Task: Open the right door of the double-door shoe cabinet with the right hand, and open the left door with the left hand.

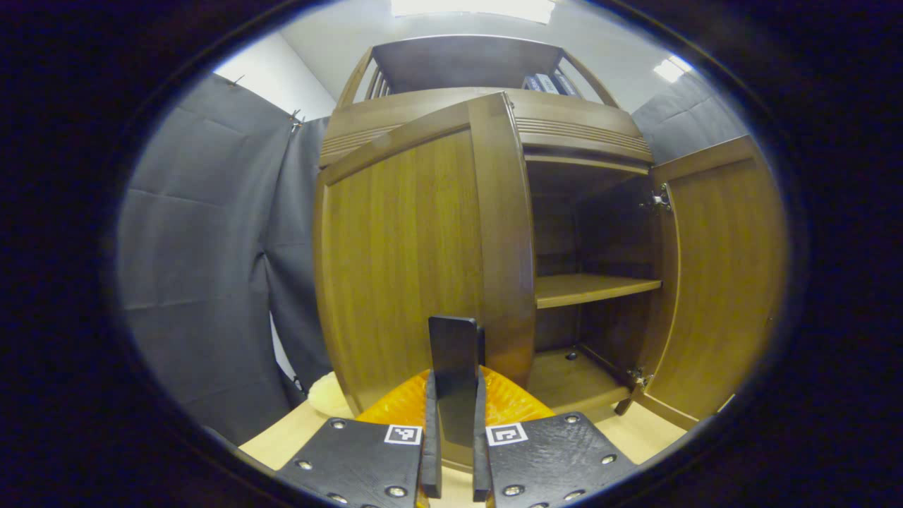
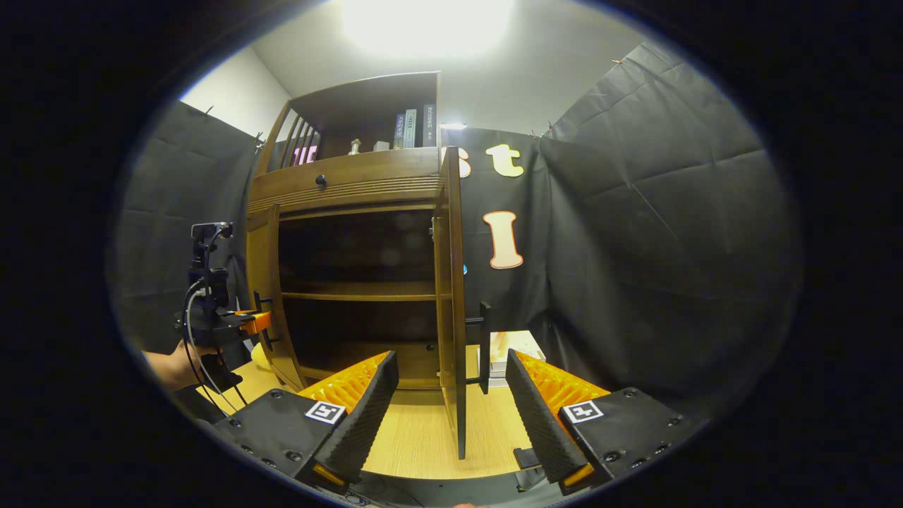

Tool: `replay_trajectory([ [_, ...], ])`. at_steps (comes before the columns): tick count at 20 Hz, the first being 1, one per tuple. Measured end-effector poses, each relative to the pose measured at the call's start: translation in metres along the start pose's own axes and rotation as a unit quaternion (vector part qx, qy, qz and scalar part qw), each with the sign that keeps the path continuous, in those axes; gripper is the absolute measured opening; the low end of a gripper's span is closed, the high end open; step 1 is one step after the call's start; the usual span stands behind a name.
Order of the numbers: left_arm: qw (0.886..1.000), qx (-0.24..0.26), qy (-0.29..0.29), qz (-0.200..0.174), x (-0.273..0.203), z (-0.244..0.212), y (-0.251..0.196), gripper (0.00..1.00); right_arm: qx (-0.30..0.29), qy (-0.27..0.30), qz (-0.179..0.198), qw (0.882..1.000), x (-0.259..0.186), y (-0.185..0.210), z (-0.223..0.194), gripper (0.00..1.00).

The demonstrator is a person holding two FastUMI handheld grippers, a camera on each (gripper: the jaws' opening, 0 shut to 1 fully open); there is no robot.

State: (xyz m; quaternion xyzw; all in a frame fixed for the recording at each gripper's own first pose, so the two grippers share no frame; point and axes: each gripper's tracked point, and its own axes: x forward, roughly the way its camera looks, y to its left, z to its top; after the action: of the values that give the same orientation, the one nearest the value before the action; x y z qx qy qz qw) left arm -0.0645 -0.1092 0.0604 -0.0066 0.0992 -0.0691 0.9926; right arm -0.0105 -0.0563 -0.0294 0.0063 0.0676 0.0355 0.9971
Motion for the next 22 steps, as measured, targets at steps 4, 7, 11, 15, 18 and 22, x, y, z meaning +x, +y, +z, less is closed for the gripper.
replay_trajectory([
  [4, 0.999, 0.01, 0.001, 0.036, 0.0, 0.011, 0.009, 0.21, -0.003, 0.009, 0.041, 0.999, -0.007, 0.008, -0.008, 0.94],
  [7, 0.998, 0.027, 0.004, 0.055, 0.003, 0.024, 0.018, 0.2, -0.006, 0.015, 0.07, 0.997, -0.009, 0.017, -0.012, 0.96],
  [11, 0.997, 0.035, 0.01, 0.062, -0.007, 0.033, 0.022, 0.18, -0.005, 0.005, 0.1, 0.995, -0.006, 0.04, -0.006, 0.96],
  [15, 0.998, 0.026, 0.009, 0.058, -0.007, 0.027, 0.021, 0.2, -0.008, 0.002, 0.117, 0.993, -0.005, 0.066, -0.004, 0.99],
  [18, 0.999, 0.034, 0.008, 0.041, -0.01, 0.025, 0.021, 0.2, -0.005, -0.006, 0.126, 0.992, -0.007, 0.089, 0.003, 0.96],
  [22, 0.999, 0.038, 0.006, 0.028, -0.01, 0.024, 0.019, 0.2, -0.01, -0.013, 0.124, 0.992, -0.008, 0.113, 0.006, 0.96],
])
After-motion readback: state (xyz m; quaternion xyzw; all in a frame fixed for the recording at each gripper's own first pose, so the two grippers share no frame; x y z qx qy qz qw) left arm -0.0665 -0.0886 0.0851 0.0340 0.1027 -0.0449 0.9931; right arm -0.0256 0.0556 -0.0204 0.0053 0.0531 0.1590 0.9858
